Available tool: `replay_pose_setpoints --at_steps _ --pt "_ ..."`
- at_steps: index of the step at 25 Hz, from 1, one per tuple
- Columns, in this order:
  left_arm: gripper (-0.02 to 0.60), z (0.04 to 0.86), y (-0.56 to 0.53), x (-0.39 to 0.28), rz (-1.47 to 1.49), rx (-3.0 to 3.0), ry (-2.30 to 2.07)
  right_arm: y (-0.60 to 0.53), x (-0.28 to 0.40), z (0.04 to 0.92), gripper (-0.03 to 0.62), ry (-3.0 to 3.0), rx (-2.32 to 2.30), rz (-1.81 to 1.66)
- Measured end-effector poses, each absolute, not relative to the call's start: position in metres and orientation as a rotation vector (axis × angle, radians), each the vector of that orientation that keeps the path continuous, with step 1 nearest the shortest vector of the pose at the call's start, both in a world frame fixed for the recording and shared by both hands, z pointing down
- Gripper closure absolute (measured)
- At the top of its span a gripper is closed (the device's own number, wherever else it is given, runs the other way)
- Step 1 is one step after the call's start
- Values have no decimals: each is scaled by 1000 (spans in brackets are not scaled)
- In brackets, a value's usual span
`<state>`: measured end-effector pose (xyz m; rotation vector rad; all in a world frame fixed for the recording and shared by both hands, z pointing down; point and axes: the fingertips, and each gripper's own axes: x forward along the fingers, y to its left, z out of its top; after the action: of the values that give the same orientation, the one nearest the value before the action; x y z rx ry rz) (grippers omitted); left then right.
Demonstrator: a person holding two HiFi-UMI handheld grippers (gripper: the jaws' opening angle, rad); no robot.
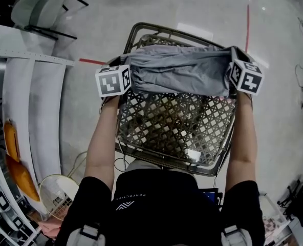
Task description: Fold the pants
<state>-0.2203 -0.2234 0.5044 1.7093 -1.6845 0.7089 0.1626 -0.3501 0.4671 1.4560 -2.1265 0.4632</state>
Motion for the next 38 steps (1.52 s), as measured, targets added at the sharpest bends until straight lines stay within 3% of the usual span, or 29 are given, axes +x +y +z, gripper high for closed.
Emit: replay_pose_setpoints --at_steps 26,30,33,38 --pt "457 549 -245 -227 887 1704 -1641 -356 152 542 548 -1998 1401 670" --pt "402 545 -246 -228 860 1694 -1660 -356 155 536 546 -2018 1394 673" --pt "379 544 -246 -230 858 1689 -1662 -353 160 535 479 -2011 1385 684" --pt "370 531 -240 -234 845 1683 -1704 -346 175 524 457 -1994 1416 662"
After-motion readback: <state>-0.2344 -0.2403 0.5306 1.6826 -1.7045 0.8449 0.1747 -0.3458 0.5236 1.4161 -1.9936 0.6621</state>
